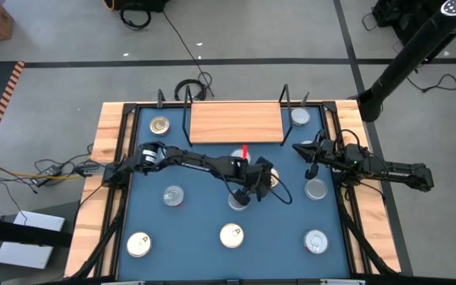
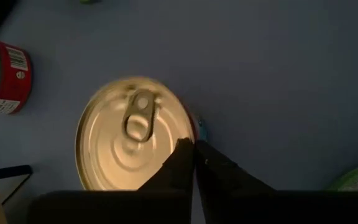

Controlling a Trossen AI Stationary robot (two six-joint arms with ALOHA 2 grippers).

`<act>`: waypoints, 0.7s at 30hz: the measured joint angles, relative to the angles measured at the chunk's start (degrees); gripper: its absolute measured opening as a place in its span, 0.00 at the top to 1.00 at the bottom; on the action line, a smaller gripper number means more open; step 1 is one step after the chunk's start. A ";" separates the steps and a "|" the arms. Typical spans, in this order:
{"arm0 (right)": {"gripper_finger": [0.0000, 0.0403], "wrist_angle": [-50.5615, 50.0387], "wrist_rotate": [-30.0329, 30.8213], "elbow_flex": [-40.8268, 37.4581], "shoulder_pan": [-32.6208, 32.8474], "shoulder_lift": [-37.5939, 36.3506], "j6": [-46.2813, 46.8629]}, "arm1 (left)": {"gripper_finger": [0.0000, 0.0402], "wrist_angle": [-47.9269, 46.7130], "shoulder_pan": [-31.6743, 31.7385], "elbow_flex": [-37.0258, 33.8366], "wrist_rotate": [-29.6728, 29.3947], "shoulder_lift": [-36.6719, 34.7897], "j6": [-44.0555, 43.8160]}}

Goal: Stack canned seafood by type on shelf
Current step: Put the top right blue tuna can on the shelf

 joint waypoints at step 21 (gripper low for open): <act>0.94 -0.02 0.02 0.00 0.00 0.00 0.00 | 1.00 -15.53 1.79 12.47 4.00 0.45 -7.55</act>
